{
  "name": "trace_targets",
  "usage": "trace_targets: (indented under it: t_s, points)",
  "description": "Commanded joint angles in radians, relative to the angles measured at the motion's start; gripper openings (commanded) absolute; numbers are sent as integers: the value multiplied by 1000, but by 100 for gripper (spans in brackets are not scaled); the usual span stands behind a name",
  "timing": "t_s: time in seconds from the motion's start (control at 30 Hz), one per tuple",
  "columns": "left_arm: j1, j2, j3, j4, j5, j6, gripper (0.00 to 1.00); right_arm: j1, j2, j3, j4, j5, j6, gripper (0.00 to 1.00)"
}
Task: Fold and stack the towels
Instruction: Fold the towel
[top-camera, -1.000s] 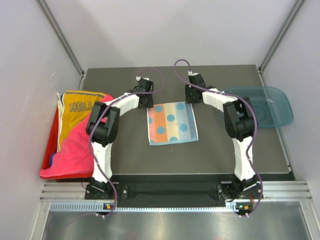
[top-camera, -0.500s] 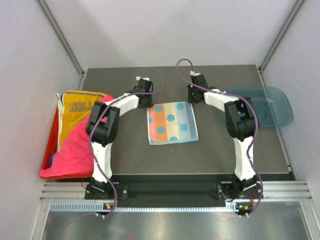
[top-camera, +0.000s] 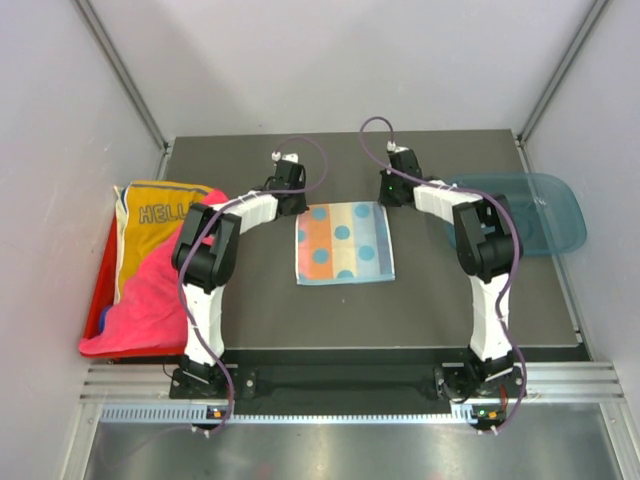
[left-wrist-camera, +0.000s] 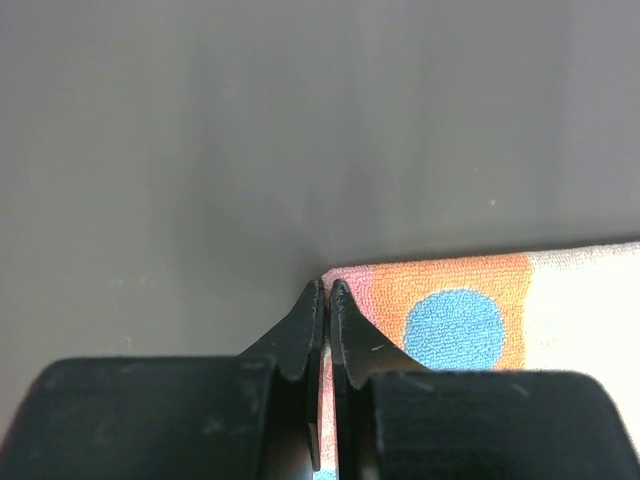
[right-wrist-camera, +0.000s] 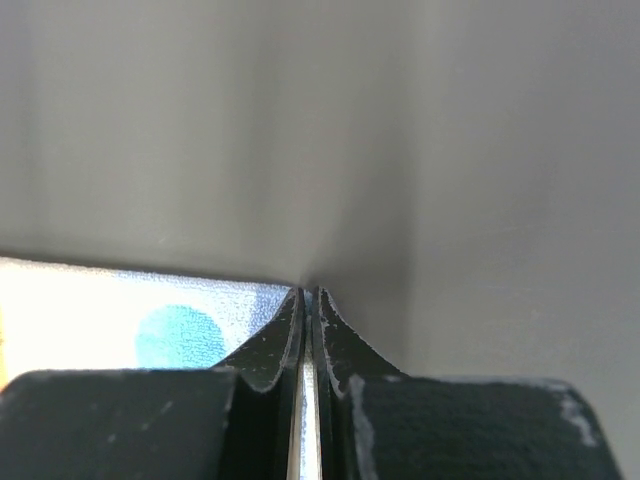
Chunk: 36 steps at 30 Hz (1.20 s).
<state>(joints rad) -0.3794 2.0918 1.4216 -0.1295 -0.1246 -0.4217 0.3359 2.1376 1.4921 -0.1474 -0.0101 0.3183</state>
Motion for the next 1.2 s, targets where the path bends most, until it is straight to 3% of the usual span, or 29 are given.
trace_targets:
  t_s: [0.0,0.3,0.5,0.9,1.17]
  points:
    - [10,-32,-24,100,-38,-5,0,-31,-83,-27,49,18,7,0]
    - [14,-156,-101,249,-33,-2,0,-38,-237,-174,254,25,15,0]
    - [14,-251,-233,355,14,-15,0,-41,-330,-300,347,-10,19,0]
    - [11,-420,-499,439,152,-106,0,-20,-490,-493,309,-30,64,0]
    - [-4,-529,-631,444,167,-138,0,2,-591,-616,241,-48,105,0]
